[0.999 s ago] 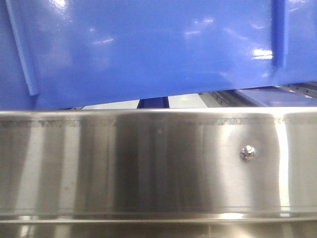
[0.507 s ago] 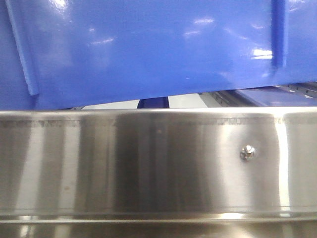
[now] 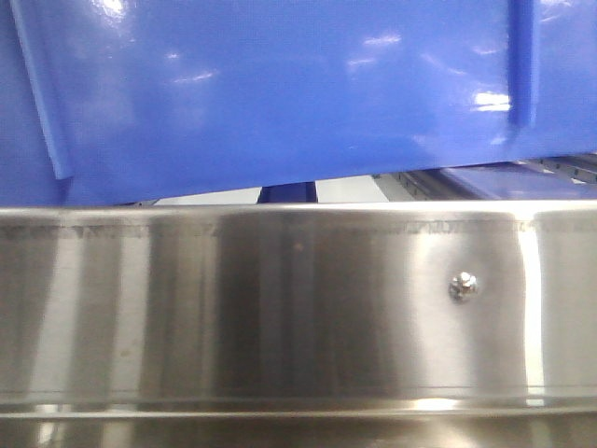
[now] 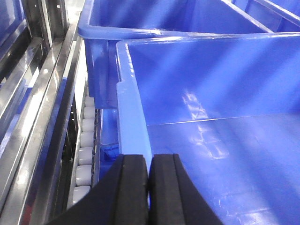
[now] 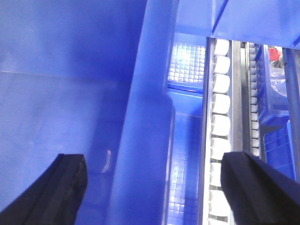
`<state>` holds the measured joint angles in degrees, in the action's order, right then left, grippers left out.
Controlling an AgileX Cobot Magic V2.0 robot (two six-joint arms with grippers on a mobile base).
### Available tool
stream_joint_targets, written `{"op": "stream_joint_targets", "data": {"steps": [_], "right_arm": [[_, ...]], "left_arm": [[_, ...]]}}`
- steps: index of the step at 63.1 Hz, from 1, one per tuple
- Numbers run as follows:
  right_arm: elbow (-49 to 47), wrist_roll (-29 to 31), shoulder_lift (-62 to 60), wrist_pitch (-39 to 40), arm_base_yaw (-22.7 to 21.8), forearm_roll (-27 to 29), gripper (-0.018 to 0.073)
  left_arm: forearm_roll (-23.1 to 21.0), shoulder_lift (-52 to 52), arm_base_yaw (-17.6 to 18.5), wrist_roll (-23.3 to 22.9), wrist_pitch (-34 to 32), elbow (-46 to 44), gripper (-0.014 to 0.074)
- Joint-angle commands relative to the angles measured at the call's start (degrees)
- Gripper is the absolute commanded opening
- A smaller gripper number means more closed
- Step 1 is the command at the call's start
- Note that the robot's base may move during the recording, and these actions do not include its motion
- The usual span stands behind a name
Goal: Move blue bin to conveyor side
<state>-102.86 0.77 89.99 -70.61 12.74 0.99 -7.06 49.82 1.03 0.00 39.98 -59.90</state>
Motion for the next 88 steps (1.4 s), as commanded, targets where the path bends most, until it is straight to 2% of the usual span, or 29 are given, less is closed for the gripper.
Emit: {"op": "stream_joint_targets", "data": {"steps": [1,45,56,88], "right_arm": [[-0.3,0.2,0.0,0.6,0.0,-0.2,0.0465],[2.3,0.2,-5.2,0.6,0.0,0.8,0.0465],[3.1,0.2,-5.2,0.6,0.0,3.4,0.0465],[5.7,0.2,-5.2,0.6,0.0,1.7,0.0465]], "left_arm": [[-0.7,-0.1,-0.1,0.0,-0.4,-0.3,-0.0006],[-0.7,-0.1,-0.1,0.0,-0.5,-0.3,-0.0006],[-0.7,-0.1,-0.1,0.0,-0.3,-0.3,-0.0006],[-0.7,-0.1,-0.1,0.0,-0.3,-0.3,-0.0006]]}}
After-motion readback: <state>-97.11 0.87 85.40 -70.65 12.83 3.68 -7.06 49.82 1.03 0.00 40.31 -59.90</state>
